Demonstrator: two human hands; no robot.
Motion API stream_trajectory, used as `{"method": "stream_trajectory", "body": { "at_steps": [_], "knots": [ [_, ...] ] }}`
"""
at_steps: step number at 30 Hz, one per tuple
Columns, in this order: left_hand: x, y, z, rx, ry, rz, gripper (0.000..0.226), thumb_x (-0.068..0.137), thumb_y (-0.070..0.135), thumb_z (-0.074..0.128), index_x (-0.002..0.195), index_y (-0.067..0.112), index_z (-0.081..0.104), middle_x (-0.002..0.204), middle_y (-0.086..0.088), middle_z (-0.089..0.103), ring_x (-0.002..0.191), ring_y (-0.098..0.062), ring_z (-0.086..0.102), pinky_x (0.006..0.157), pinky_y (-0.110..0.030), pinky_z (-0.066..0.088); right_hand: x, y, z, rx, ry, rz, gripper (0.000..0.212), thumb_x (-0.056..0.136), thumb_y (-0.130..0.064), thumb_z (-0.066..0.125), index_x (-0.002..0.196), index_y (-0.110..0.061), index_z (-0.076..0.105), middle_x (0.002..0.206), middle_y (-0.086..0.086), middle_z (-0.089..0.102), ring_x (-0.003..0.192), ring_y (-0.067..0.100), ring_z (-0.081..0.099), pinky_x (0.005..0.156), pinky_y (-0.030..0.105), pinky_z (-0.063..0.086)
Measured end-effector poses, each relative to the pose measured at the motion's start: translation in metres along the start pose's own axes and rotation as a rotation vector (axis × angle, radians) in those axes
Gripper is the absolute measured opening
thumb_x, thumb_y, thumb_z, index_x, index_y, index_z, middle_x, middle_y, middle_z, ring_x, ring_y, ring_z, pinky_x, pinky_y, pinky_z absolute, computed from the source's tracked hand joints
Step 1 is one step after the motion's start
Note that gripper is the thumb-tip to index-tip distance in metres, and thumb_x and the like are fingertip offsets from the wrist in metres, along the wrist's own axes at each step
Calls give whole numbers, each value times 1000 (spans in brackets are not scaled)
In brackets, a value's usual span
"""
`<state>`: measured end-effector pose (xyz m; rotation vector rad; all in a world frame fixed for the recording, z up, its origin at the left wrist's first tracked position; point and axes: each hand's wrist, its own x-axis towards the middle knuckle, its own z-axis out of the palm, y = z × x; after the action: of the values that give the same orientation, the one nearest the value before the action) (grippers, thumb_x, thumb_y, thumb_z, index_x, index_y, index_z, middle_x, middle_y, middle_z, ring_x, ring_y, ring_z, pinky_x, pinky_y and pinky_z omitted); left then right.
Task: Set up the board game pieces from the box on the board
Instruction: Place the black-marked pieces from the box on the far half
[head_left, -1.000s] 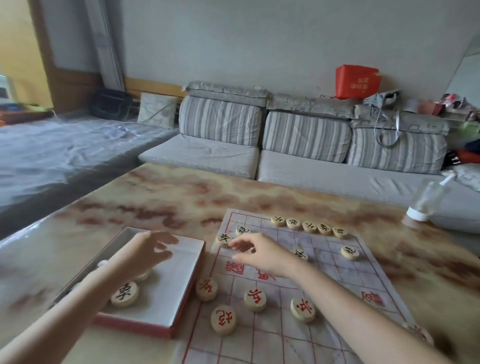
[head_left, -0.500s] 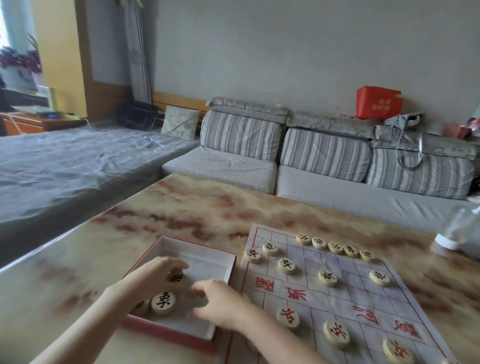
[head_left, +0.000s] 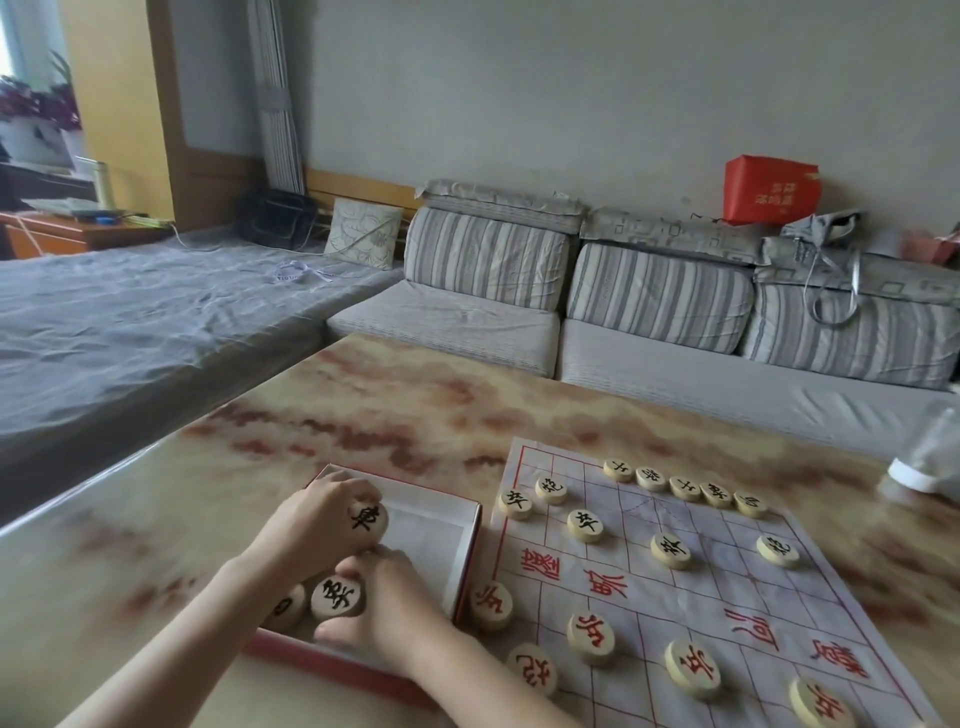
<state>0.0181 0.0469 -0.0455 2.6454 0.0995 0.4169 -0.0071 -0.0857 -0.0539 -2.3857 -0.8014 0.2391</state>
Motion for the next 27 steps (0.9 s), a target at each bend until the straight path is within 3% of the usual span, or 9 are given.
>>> {"method": "stream_trajectory", "body": {
  "at_steps": [3,6,9,13,16,20,22,27],
  "knots": [
    [2,0,-1,-43,28,-15,32,68,36,69,100,33,66,107,10,61,95,-14,62,80,-27,51,4,4,1,-11,-6,11,51,74,-34,72,117,-12,55,120,6,54,114,22,46,94,31,40],
    [6,2,-7,-100,23,-22,34,67,30,74,100,28,67,98,5,61,90,-18,63,77,-29,51,3,11,-2,11,-7,15,49,78,-28,70,120,-11,53,123,6,52,117,21,43,99,29,37],
    [9,7,-13,-138,81,-19,32,66,25,77,97,25,68,89,5,57,85,-19,61,77,-28,49,0,18,-14,90,18,46,46,74,-24,72,116,-12,56,120,6,55,112,20,50,94,27,41],
    [11,16,-13,-196,89,4,31,66,24,77,96,26,68,94,2,62,84,-18,63,75,-25,47,-10,31,-46,202,72,60,46,73,-22,74,116,-13,58,117,3,60,99,12,56,81,16,41],
    [14,34,-10,-224,96,33,30,67,23,77,96,24,69,94,2,63,83,-16,63,74,-21,41,-17,46,-76,191,148,61,49,72,-27,76,117,-17,59,115,-1,64,102,11,58,83,18,45],
    [20,57,-1,-252,68,82,33,63,41,69,93,26,69,93,5,63,79,-12,62,75,-24,48,-25,75,-110,200,187,114,51,73,-24,78,119,-16,58,115,-2,63,98,7,55,71,5,37],
    [25,66,5,-227,34,114,36,63,44,65,94,28,68,92,5,63,79,-11,62,78,-26,52,-30,91,-124,159,210,142,51,72,-24,78,119,-16,58,115,-3,62,100,6,54,73,7,37],
    [39,101,24,-227,6,138,29,70,30,73,98,25,69,93,3,64,82,-13,62,81,-28,51,-38,127,-156,157,263,240,50,67,-25,81,114,-20,63,109,-5,66,101,10,59,78,16,43]
  ]
}}
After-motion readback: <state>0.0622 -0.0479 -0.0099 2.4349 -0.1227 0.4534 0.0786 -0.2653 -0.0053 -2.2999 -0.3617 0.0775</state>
